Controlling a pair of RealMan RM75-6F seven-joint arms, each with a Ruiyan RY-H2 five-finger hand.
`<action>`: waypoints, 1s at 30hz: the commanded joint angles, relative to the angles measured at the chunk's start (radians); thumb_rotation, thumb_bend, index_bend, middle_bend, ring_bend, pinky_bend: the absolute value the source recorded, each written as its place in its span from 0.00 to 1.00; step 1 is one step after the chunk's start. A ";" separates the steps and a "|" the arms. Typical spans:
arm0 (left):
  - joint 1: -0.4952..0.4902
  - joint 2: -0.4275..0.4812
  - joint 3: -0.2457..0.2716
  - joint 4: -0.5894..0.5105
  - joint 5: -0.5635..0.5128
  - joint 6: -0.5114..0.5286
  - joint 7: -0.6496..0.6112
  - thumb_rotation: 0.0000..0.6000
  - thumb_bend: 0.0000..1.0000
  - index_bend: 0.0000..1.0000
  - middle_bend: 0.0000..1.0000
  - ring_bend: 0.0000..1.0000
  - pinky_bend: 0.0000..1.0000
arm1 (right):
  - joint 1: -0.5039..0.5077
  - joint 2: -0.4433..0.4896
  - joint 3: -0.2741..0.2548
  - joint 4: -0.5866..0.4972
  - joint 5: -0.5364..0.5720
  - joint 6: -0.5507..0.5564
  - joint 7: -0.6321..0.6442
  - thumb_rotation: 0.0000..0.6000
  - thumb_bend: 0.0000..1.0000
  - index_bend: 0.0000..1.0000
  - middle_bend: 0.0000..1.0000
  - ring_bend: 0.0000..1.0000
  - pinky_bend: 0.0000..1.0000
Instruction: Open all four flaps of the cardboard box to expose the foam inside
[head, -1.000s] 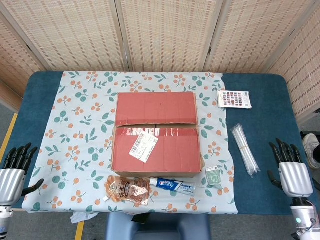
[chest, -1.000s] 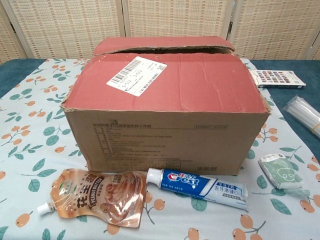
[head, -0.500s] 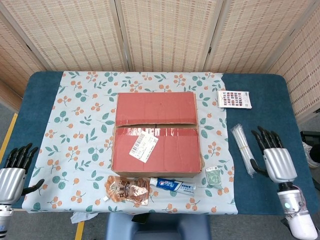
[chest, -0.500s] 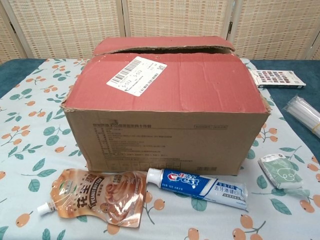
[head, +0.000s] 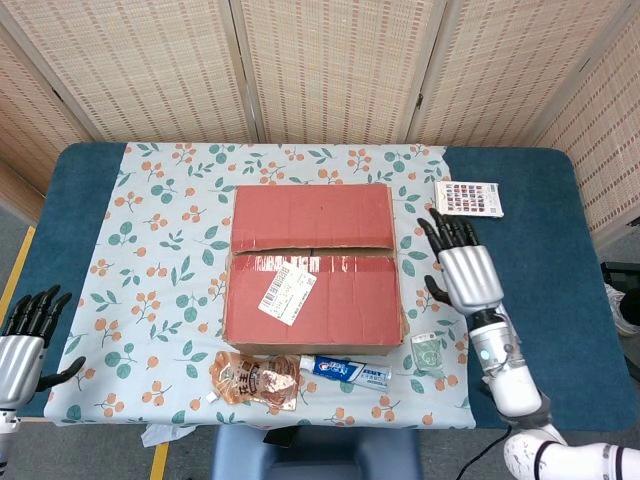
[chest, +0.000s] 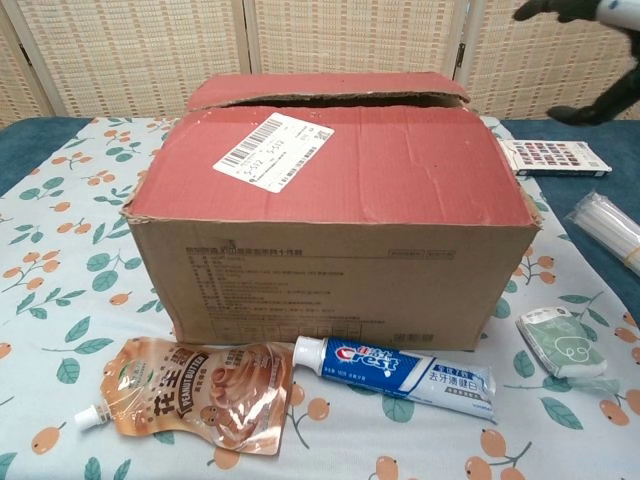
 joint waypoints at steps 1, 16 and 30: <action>-0.001 -0.009 -0.012 0.023 -0.015 0.005 -0.022 1.00 0.28 0.00 0.05 0.02 0.00 | 0.061 -0.069 0.022 0.012 0.055 0.005 -0.053 1.00 0.41 0.00 0.00 0.00 0.00; 0.008 0.005 -0.009 0.028 -0.034 -0.003 -0.078 1.00 0.28 0.00 0.05 0.02 0.00 | 0.243 -0.231 0.074 0.215 0.207 0.010 -0.128 1.00 0.41 0.00 0.00 0.00 0.00; 0.014 0.013 -0.022 0.044 -0.055 0.002 -0.132 1.00 0.29 0.00 0.05 0.02 0.00 | 0.343 -0.275 0.123 0.368 0.259 -0.063 -0.035 1.00 0.41 0.00 0.00 0.00 0.00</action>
